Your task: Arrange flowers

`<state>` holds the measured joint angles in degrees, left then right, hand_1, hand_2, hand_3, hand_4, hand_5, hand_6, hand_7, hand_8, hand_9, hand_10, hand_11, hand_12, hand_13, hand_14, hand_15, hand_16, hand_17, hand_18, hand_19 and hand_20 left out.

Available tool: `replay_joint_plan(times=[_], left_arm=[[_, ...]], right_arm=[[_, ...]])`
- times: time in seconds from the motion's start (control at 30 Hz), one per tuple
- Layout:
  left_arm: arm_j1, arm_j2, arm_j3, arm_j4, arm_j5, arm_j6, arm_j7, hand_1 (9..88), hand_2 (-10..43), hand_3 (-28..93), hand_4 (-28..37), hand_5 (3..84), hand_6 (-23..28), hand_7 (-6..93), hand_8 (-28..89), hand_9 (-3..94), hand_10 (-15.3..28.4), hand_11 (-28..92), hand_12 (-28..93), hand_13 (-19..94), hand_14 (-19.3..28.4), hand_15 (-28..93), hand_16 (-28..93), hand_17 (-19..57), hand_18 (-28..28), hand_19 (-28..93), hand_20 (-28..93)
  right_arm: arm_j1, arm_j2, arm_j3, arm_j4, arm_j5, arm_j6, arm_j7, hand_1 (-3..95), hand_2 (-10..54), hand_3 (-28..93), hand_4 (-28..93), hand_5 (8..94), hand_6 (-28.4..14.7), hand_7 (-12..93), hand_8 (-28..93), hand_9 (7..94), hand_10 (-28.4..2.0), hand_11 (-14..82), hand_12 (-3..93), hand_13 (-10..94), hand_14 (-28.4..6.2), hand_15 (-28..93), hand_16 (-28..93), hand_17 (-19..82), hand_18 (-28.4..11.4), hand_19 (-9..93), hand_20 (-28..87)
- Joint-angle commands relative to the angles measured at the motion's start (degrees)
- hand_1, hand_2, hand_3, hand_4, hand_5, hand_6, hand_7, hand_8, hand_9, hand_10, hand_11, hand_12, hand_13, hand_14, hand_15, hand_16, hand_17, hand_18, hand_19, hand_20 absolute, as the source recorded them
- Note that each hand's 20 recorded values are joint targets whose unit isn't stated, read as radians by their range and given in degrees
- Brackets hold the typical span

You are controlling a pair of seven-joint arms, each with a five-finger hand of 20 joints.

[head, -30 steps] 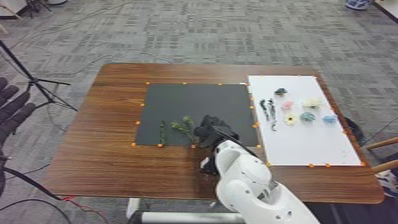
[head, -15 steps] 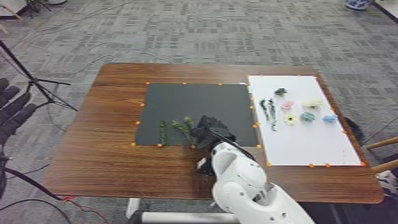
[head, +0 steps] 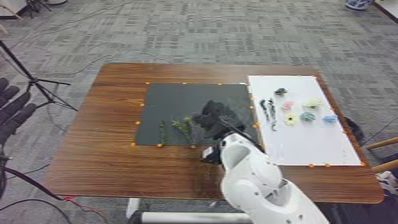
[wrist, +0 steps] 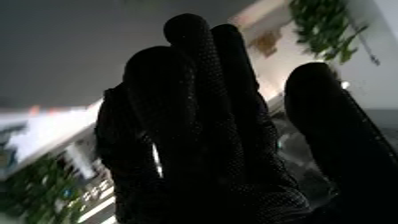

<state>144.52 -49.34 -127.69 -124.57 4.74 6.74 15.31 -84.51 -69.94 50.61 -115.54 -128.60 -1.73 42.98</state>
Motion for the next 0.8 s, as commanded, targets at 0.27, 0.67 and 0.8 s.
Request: replay_joint_plan(times=[0.27, 0.67, 0.8], left_arm=[[2.07, -1.85, -3.84, -1.57, 0.27, -0.30, 1.18, 24.9, 13.5, 69, -28.3, 38.3, 9.0, 6.1, -6, 32.2, 14.0, 10, 14, 23, 14.7, 22, -1, -2.5, 12.5, 21, 11], [1.25, -1.56, -2.43, -1.39, 0.25, -0.12, 1.00, 25.0, 13.6, 69, -28.3, 38.2, 9.0, 6.1, -6, 32.2, 14.0, 10, 14, 24, 14.6, 21, -1, -2.6, 12.5, 21, 11], [1.43, -1.74, -2.13, -1.47, 0.09, 0.10, 0.98, 25.0, 13.6, 69, -28.3, 38.2, 9.0, 6.1, -6, 32.2, 14.0, 10, 14, 24, 14.6, 21, -1, -2.6, 12.5, 21, 11]], right_arm=[[-2.72, 15.16, 14.54, 0.59, -5.15, 1.53, 6.41, 36.8, -1.5, 71, -18, 66.7, -11.0, 21, -6, 70.0, -22.9, 14.6, 16.0, 74, -12.6, 64, 27, 37, -28.4, 92, 32], [0.66, 13.74, 10.44, 9.55, -9.13, -0.77, 6.30, 42.9, -9.5, 70, -23, 66.2, -11.0, 12, -7, 68.9, -21.7, 14.7, 16.0, 73, -11.7, 66, 27, 37, -28.4, 91, 34], [1.47, 13.09, 9.66, 11.65, -9.65, -2.93, 6.15, 44.2, -9.5, 69, -26, 66.1, -10.9, 11, -7, 68.8, -21.4, 14.9, 16.1, 73, -11.5, 67, 28, 37, -28.4, 91, 34]])
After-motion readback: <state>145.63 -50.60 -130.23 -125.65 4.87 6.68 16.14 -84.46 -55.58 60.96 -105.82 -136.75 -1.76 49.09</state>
